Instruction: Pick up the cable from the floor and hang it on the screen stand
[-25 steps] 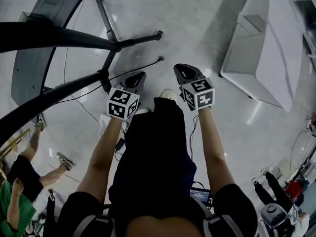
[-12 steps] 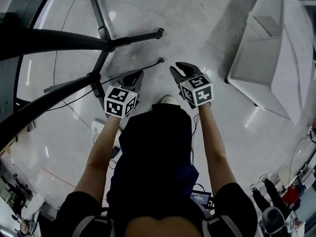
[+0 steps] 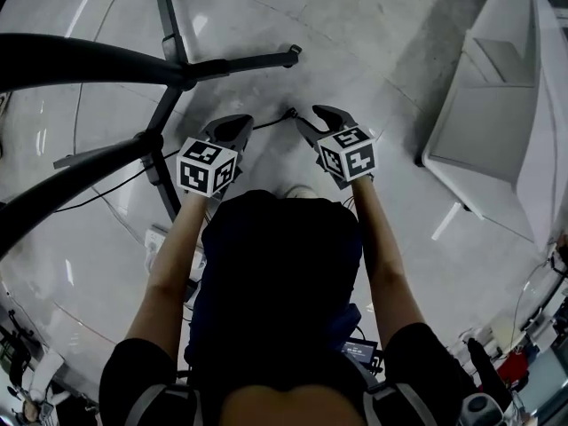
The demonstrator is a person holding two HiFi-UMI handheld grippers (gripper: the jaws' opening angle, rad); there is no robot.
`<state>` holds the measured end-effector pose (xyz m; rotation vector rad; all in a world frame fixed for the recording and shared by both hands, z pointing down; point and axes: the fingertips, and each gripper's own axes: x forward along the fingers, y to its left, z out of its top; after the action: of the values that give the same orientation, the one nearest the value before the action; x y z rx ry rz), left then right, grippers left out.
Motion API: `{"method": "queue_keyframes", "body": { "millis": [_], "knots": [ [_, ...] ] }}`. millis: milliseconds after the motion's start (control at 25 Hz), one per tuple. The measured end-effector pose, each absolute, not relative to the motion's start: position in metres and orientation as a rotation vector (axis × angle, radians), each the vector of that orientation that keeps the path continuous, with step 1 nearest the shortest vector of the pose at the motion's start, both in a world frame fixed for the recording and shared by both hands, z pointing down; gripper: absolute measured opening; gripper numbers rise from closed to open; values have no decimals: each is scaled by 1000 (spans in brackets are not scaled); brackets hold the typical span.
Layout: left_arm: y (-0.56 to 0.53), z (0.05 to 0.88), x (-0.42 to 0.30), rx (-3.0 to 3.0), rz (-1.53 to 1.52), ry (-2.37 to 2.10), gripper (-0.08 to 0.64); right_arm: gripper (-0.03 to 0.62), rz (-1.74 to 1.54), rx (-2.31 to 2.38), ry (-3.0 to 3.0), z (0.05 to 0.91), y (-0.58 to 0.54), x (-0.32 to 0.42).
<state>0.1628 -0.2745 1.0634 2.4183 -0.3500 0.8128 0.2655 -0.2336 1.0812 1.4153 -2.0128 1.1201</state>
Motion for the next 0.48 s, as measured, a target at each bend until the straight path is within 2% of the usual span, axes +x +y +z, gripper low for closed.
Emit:
{"method": "queue_keyframes", "body": {
  "millis": [480],
  "knots": [
    [-270, 1124, 148, 2426, 837, -243, 8, 249, 832, 1044, -2011, 1169, -230, 235]
  ]
}}
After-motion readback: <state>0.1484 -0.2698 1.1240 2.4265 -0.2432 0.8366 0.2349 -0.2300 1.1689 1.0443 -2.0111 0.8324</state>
